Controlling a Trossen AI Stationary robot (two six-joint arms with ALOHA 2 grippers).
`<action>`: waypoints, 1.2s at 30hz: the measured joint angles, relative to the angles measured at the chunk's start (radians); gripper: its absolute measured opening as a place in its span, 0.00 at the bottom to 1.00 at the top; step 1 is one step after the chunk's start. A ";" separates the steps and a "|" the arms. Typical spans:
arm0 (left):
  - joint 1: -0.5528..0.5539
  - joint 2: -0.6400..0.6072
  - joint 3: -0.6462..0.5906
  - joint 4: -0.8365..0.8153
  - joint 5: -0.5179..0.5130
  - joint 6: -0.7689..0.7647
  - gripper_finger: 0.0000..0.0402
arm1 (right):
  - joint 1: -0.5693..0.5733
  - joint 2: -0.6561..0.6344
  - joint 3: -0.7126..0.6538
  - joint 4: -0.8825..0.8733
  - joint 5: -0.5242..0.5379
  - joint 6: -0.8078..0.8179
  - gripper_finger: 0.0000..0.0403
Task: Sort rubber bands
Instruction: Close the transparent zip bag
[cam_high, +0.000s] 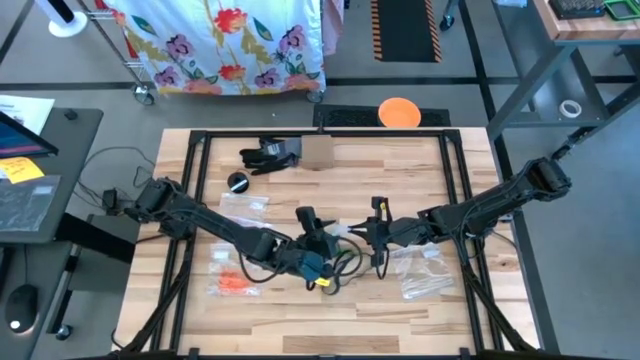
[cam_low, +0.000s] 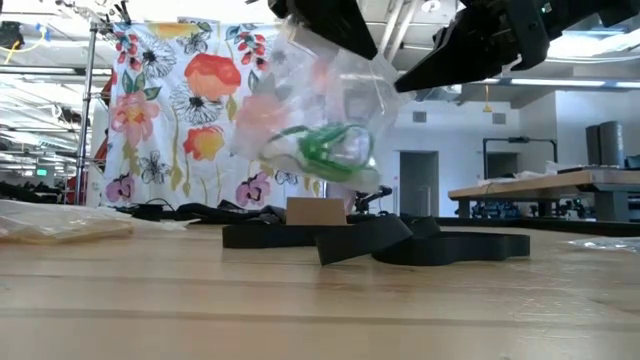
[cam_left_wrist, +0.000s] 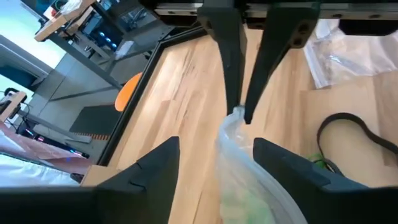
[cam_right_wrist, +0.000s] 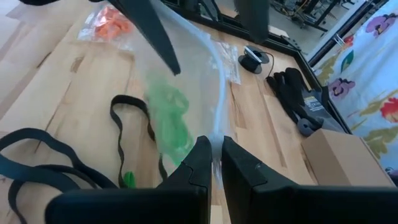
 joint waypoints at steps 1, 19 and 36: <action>0.001 0.000 0.000 0.000 -0.001 0.000 0.48 | 0.000 0.000 0.000 -0.001 0.000 0.001 0.04; 0.001 0.000 0.000 -0.010 -0.023 0.009 0.00 | 0.006 -0.001 0.001 -0.007 -0.003 0.005 0.21; -0.128 -0.204 0.000 -0.561 -0.032 -0.310 0.00 | 0.242 -0.046 0.002 0.012 0.645 -0.160 0.60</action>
